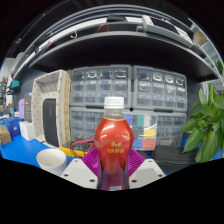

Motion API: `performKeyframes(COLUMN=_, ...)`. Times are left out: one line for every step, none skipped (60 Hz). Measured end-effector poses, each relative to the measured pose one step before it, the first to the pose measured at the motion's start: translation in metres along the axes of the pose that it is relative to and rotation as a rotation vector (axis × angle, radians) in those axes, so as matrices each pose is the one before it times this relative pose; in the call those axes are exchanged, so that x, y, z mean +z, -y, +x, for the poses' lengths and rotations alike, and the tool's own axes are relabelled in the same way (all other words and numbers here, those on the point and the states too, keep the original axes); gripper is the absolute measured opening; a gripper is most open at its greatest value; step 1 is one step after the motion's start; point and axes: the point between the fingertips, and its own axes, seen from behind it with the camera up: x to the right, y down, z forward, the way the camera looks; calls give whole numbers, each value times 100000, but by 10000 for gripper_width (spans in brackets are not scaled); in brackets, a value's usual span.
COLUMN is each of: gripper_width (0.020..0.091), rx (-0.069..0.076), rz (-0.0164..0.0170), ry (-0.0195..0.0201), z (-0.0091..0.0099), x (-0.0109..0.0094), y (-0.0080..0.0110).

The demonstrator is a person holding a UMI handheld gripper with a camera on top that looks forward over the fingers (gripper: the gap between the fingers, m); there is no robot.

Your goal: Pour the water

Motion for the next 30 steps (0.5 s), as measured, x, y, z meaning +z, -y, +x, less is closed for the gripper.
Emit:
performKeyframes(gripper_width=310, rx=434, rz=-768, ry=220, z=-68, x=-42, y=-119)
performKeyframes(gripper_width=311, rx=205, rz=-41, ry=-335, z=36, x=-7, y=-12)
performKeyframes(gripper_width=311, rx=124, rz=30, ry=-237, z=64, x=21, y=-1)
performKeyframes(gripper_width=311, rx=271, rz=53, ry=-4, z=-16, x=26, y=-46)
performKeyframes(gripper_width=311, rx=237, rz=243, ry=-102, z=38, x=41, y=19)
performKeyframes(gripper_width=311, rx=346, rz=-446, ry=-309, z=-39, x=-372, y=16)
performKeyframes(gripper_width=311, rx=345, rz=162, ry=102, z=42, x=232, y=-10)
performKeyframes(gripper_width=319, rx=363, rz=-37, ry=92, z=39, x=55, y=-31)
performKeyframes(gripper_width=320, rx=388, rz=-58, ry=-38, z=75, x=-184, y=56)
performKeyframes(gripper_width=321, rx=313, rz=73, ry=-28, z=57, x=21, y=-10)
performKeyframes(gripper_width=345, rx=152, rz=78, ry=117, z=-13, x=17, y=2)
performKeyframes(gripper_width=404, rx=75, rz=62, ry=-174, z=50, x=1, y=-15)
performKeyframes(gripper_width=374, rx=-125, rz=98, ry=-64, z=9, x=13, y=15)
performKeyframes(gripper_width=399, rx=-112, rz=-312, ry=-219, z=-78, x=0, y=-16)
performKeyframes(gripper_width=411, rx=-16, rz=1, ry=-102, z=19, x=16, y=16)
performKeyframes(gripper_width=422, rx=-29, rz=-220, ry=-83, z=20, x=25, y=-27)
performKeyframes(gripper_width=435, rx=-12, rz=-310, ry=-10, z=30, x=-2, y=-37)
performKeyframes(gripper_width=442, rx=153, rz=-408, ry=-66, z=19, x=-2, y=-59)
performKeyframes(gripper_width=449, rx=204, rz=-522, ry=-151, z=14, x=-27, y=-32)
performKeyframes(gripper_width=457, rx=246, rz=-654, ry=-181, z=29, x=-54, y=-60)
performKeyframes(gripper_width=467, rx=435, rz=-679, ry=-309, z=50, x=-112, y=-81)
performKeyframes(gripper_width=482, rx=469, rz=-688, ry=-369, z=55, x=-124, y=-83)
performKeyframes(gripper_width=503, rx=431, rz=-614, ry=-424, z=38, x=-155, y=-2)
performKeyframes(gripper_width=562, rx=411, rz=-711, ry=-726, z=116, x=-245, y=-2)
performKeyframes(gripper_width=607, rx=255, rz=-245, ry=-671, z=51, x=-234, y=24)
performKeyframes(gripper_width=643, rx=127, rz=-59, ry=-638, z=65, x=-253, y=44)
performKeyframes(gripper_width=692, rx=-2, rz=-13, ry=-648, z=72, x=-299, y=37)
performKeyframes(gripper_width=739, rx=-63, rz=13, ry=-640, z=89, x=-344, y=55)
performKeyframes(gripper_width=787, rx=-98, rz=92, ry=-630, z=75, x=-366, y=43)
performKeyframes(gripper_width=811, rx=-97, rz=121, ry=-571, z=46, x=-413, y=42)
